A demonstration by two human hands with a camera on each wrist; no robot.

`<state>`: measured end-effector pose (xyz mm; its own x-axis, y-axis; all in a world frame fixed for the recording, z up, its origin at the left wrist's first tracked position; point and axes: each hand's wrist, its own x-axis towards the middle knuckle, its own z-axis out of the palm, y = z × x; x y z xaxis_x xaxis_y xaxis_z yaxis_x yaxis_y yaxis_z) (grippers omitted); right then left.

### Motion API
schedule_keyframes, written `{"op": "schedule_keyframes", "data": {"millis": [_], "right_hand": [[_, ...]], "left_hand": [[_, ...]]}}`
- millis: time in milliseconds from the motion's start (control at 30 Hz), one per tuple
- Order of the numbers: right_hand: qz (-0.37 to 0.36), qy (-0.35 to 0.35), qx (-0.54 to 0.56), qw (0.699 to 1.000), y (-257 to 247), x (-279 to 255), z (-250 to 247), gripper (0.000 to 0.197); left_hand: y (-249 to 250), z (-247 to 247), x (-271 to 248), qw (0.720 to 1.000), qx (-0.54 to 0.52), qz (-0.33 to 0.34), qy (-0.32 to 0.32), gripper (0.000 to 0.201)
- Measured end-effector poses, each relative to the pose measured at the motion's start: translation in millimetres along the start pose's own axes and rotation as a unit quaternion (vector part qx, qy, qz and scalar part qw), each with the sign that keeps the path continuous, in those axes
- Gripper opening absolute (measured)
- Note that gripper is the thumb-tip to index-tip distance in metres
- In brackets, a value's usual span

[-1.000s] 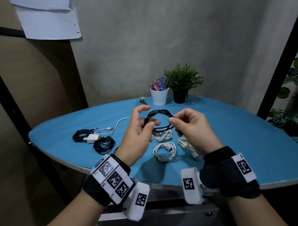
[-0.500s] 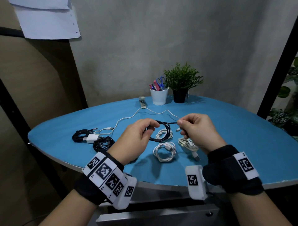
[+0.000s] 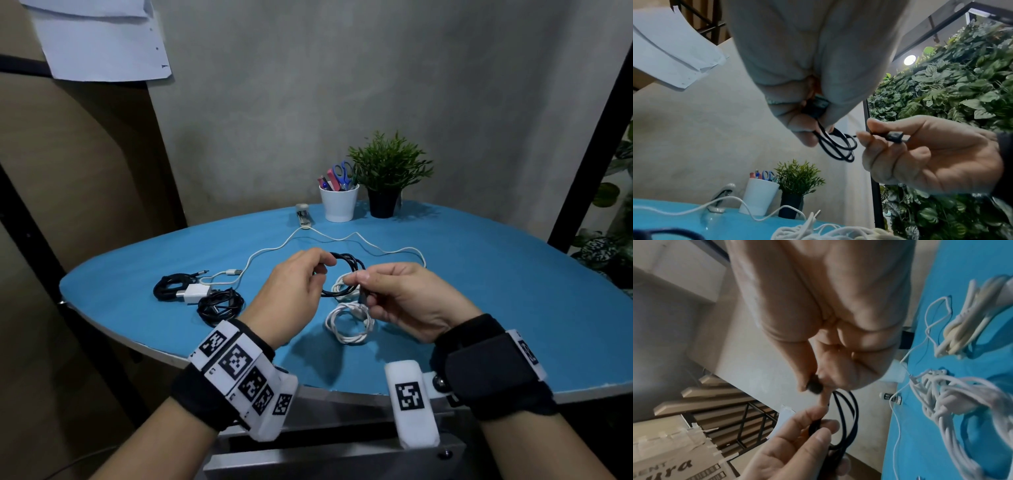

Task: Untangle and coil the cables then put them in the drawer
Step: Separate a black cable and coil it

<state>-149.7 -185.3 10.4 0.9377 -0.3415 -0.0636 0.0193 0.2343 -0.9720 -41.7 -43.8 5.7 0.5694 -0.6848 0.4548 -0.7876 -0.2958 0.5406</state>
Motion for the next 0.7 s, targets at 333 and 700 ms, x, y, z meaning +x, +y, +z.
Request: {"op": "schedule_keyframes", "data": {"millis": [333,700], "right_hand": [[-0.147,0.125,-0.077,0.978,-0.4,4.8,5.8,0.016],[-0.185,0.097,-0.044,0.977,1.7,7.6,8.1,0.031]], "left_hand": [[9.6,2.2,-1.3,0.978,-0.208,-0.024,-0.027,0.023],[19.3,4.7,-2.8,0.946,-0.323,-0.027,-0.02,0.023]]}}
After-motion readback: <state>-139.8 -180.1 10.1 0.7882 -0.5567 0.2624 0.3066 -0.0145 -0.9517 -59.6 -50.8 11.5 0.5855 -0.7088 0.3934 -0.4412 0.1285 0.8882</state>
